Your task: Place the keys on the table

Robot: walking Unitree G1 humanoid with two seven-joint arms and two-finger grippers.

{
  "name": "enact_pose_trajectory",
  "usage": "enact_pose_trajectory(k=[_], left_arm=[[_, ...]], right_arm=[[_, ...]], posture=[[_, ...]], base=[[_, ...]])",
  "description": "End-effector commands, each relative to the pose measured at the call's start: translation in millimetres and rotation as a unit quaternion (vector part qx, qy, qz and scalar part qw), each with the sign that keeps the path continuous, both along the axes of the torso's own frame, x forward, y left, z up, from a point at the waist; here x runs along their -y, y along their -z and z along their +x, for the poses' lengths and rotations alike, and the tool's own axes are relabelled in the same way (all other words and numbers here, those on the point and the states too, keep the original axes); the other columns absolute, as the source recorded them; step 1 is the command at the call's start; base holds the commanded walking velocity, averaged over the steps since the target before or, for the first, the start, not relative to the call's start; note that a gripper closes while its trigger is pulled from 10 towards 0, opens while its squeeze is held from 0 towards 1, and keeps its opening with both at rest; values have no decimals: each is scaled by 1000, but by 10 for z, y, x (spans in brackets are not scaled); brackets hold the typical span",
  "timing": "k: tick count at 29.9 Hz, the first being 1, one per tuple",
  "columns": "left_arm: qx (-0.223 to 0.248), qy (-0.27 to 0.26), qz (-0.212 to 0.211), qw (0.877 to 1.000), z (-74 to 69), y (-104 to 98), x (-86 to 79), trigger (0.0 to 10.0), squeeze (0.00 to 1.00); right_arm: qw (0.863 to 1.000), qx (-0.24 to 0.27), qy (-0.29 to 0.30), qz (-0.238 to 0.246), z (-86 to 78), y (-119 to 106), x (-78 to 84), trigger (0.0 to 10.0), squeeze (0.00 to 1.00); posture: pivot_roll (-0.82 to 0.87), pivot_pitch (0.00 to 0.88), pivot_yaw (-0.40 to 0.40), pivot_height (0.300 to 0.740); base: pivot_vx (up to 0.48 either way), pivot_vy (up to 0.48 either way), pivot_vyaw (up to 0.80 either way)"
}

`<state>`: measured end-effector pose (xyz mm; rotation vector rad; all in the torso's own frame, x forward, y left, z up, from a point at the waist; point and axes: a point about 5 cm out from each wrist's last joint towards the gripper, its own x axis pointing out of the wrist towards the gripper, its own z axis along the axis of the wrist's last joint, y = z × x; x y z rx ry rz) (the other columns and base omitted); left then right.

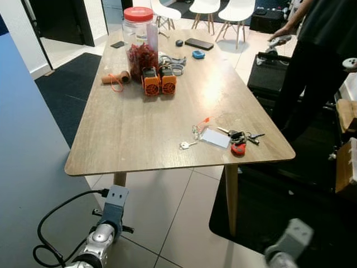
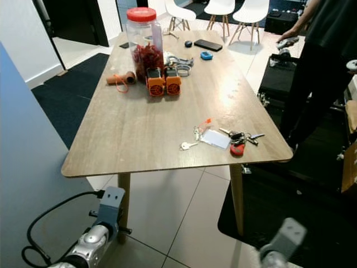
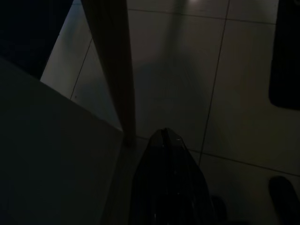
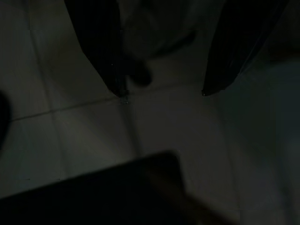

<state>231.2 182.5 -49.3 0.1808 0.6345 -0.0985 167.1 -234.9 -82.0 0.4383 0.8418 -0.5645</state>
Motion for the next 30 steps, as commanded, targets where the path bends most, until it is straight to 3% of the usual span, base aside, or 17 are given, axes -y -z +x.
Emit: enact_pose_trajectory(k=[1, 3, 5, 10, 19, 23, 25, 30], left_arm=[[-10, 4, 1, 1000, -20, 21, 1, 10000, 0], [-11, 4, 0, 1000, -21, 21, -1, 10000, 0], [-16, 8, 0, 1000, -32, 31, -3, 10000, 0], [-22, 12, 2, 1000, -42, 42, 1, 10000, 0], [-38, 22, 8, 999, -68, 72, 22, 10000, 0], [-41, 28, 12, 999, -74, 77, 32, 10000, 0], [-42, 29, 14, 999, -76, 79, 31, 10000, 0], [-42, 29, 18, 999, -80, 82, 25, 10000, 0]], right_arm=[[1000, 0, -3, 3, -10, 2, 11, 10000, 0], [1000, 1, -4, 5, -9, 4, 4, 10000, 0], [999, -1, -51, -9, 4, 9, -60, 10000, 0], [995, 4, -97, -22, 31, 3, -115, 10000, 0], [992, 35, -121, -19, 99, -28, -181, 10000, 0], [981, 32, -191, -22, 127, -18, -321, 10000, 0], [969, 27, -245, -24, 124, -1, -437, 10000, 0], [962, 25, -270, -18, 103, 18, -522, 10000, 0]], posture=[[53, 22, 0, 740], [53, 22, 0, 740], [52, 22, 1, 740], [51, 14, 2, 740], [49, 10, 0, 740], [51, 13, 0, 740], [55, 14, -4, 740], [59, 14, -7, 740]], base=[[0, 0, 0], [0, 0, 0], [0, 0, 0], [0, 0, 0], [0, 0, 0], [0, 0, 0], [0, 0, 0], [0, 0, 0]])
